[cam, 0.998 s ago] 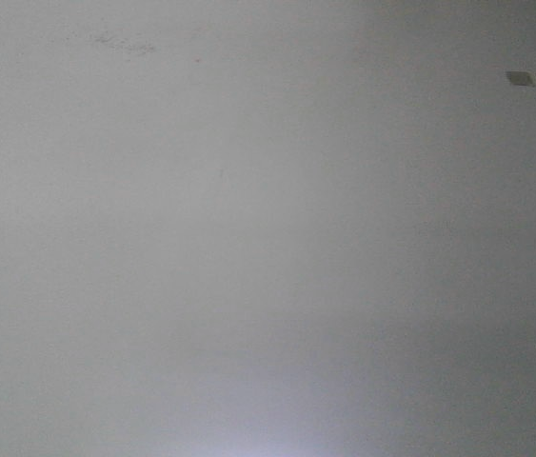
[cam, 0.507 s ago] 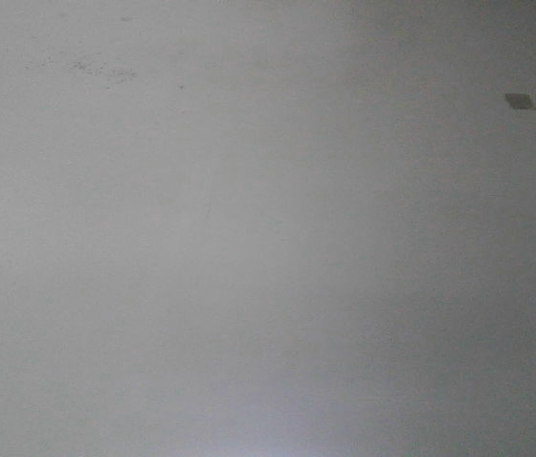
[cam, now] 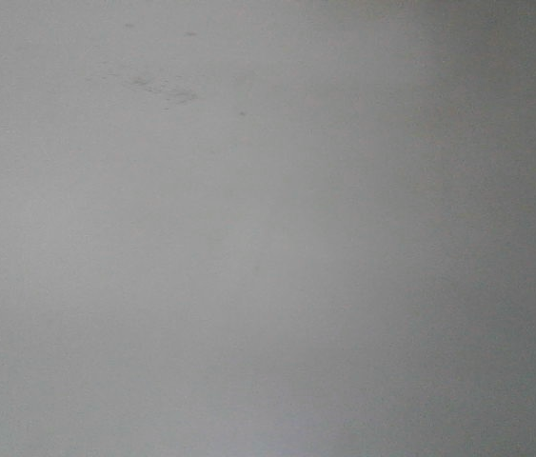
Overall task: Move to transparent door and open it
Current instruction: 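Drive the base across the grey floor toward the glass door, then drive forward and turn to face the sliding glass door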
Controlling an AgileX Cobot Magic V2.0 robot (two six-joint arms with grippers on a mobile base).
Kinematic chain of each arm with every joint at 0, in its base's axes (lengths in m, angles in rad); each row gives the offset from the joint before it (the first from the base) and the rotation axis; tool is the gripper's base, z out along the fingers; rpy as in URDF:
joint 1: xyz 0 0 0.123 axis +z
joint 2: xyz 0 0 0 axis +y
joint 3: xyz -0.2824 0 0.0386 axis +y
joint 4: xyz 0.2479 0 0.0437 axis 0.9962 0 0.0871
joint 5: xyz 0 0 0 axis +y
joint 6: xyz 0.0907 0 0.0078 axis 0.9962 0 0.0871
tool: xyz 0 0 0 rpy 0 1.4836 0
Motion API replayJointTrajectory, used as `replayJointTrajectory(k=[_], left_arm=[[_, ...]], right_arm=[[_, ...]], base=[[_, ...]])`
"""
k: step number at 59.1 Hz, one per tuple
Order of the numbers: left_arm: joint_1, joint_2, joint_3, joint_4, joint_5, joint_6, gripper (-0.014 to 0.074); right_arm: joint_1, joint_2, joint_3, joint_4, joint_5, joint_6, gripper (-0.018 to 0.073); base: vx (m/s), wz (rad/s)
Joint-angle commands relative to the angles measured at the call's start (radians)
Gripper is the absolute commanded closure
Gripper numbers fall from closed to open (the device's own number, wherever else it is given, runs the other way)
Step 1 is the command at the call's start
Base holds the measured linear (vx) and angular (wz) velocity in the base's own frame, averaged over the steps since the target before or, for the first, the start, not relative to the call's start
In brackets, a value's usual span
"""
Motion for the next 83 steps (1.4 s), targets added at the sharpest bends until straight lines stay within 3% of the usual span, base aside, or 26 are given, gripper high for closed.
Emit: replayJointTrajectory(k=[1, 83], left_arm=[[-0.004, -0.013, 0.032, -0.010, -0.082, -0.010, 0.0602], [-0.004, -0.013, 0.032, -0.010, -0.082, -0.010, 0.0602]], right_arm=[[0.000, -0.016, 0.012, -0.001, -0.081, -0.007, 0.0567], [0.000, -0.016, 0.012, -0.001, -0.080, -0.007, 0.0567]], base=[[0.51, 0.50], [0.55, 0.53]])
